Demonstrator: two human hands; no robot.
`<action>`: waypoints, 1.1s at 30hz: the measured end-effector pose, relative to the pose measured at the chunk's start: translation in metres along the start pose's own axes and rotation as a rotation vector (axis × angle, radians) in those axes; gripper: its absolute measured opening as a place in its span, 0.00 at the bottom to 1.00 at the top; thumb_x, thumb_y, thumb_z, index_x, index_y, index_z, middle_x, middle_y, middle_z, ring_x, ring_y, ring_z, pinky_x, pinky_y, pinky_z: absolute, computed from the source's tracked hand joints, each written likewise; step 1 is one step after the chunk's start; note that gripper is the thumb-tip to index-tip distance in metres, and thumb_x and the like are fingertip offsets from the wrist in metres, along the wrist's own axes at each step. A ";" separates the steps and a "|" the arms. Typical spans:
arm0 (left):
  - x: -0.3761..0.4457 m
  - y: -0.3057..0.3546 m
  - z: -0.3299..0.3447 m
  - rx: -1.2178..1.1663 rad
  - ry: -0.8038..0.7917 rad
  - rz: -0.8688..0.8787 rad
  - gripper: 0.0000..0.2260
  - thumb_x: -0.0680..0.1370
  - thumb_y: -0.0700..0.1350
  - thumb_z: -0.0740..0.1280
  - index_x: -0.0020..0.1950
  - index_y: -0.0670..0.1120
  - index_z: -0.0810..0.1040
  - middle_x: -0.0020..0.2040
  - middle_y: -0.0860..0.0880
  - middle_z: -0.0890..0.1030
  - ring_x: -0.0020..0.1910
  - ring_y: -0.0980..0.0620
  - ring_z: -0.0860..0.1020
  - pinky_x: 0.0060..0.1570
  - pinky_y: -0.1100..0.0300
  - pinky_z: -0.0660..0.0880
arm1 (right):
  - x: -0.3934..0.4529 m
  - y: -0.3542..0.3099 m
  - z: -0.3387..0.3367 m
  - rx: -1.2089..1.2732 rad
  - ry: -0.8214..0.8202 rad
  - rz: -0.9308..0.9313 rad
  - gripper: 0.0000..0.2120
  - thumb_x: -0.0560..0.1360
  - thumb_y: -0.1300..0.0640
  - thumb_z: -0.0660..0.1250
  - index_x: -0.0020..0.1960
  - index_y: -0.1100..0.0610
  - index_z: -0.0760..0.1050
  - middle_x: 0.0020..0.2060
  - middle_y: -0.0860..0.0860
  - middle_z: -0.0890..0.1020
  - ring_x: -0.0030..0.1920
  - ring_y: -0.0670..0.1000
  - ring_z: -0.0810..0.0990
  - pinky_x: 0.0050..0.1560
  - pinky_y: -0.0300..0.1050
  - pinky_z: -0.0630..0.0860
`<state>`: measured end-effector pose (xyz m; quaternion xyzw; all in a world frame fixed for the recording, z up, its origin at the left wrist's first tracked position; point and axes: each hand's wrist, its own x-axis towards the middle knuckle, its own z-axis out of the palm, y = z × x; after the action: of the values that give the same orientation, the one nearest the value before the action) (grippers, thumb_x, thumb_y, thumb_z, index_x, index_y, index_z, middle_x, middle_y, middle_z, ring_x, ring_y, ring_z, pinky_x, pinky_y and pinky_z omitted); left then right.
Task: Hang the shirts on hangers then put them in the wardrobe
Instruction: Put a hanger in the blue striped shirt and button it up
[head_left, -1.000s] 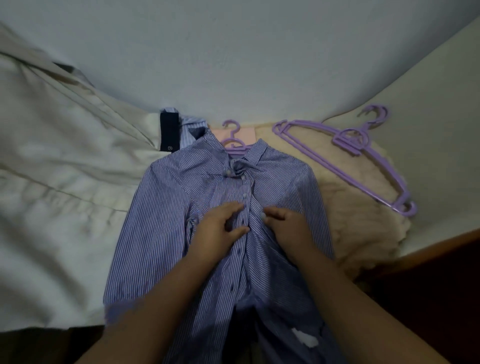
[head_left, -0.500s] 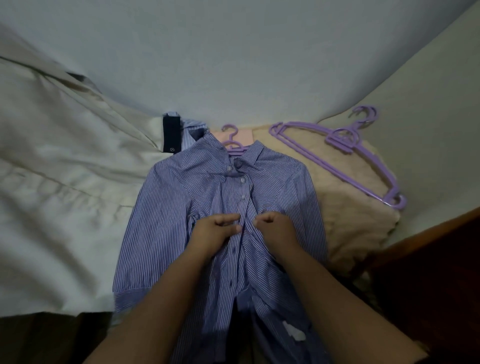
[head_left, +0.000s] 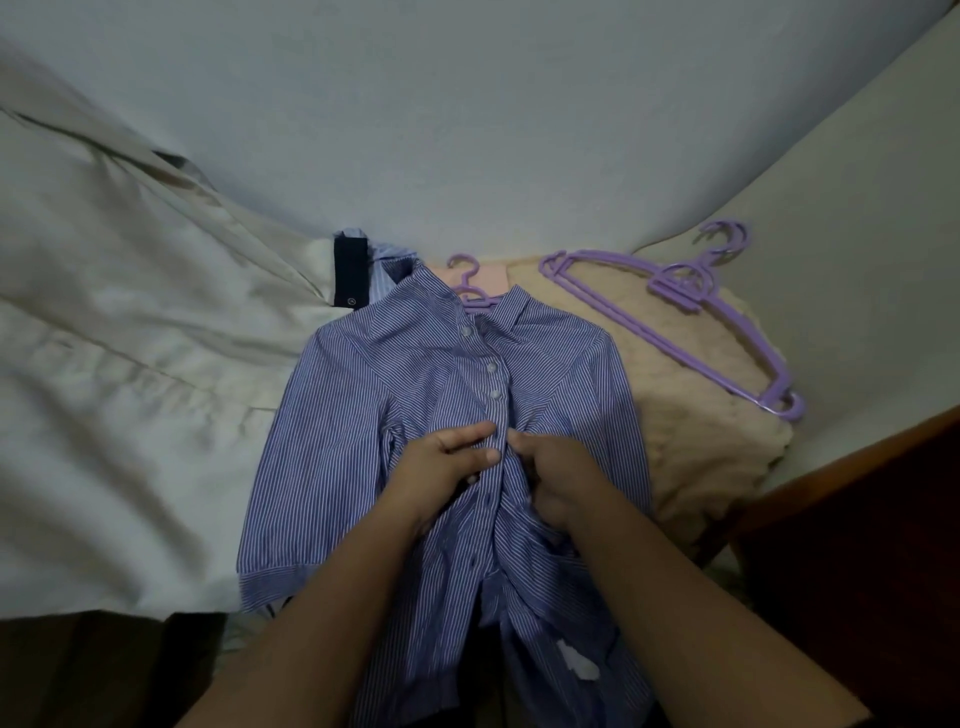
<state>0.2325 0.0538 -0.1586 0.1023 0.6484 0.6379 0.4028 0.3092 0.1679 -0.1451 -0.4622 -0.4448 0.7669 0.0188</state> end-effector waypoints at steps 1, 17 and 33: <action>0.000 0.001 0.000 0.008 -0.004 0.006 0.13 0.71 0.35 0.73 0.51 0.49 0.84 0.39 0.49 0.81 0.34 0.55 0.72 0.42 0.63 0.73 | 0.001 0.000 0.000 0.045 -0.013 0.007 0.11 0.78 0.61 0.63 0.57 0.65 0.77 0.48 0.62 0.83 0.47 0.61 0.83 0.48 0.58 0.80; 0.007 0.004 0.001 -0.018 0.055 0.062 0.09 0.70 0.36 0.75 0.47 0.47 0.84 0.40 0.44 0.83 0.35 0.52 0.76 0.36 0.62 0.72 | -0.005 -0.006 -0.005 -0.196 -0.006 -0.273 0.10 0.76 0.59 0.65 0.37 0.57 0.75 0.19 0.44 0.74 0.22 0.42 0.72 0.23 0.35 0.66; 0.011 0.003 -0.001 -0.016 -0.008 0.036 0.14 0.70 0.33 0.73 0.54 0.41 0.82 0.38 0.45 0.82 0.32 0.57 0.79 0.36 0.66 0.74 | 0.002 -0.016 -0.008 -0.582 -0.023 -0.560 0.09 0.73 0.65 0.66 0.48 0.53 0.73 0.26 0.52 0.73 0.24 0.46 0.66 0.22 0.33 0.64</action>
<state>0.2234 0.0608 -0.1605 0.1135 0.6397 0.6499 0.3945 0.3075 0.1837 -0.1365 -0.3006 -0.7523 0.5793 0.0902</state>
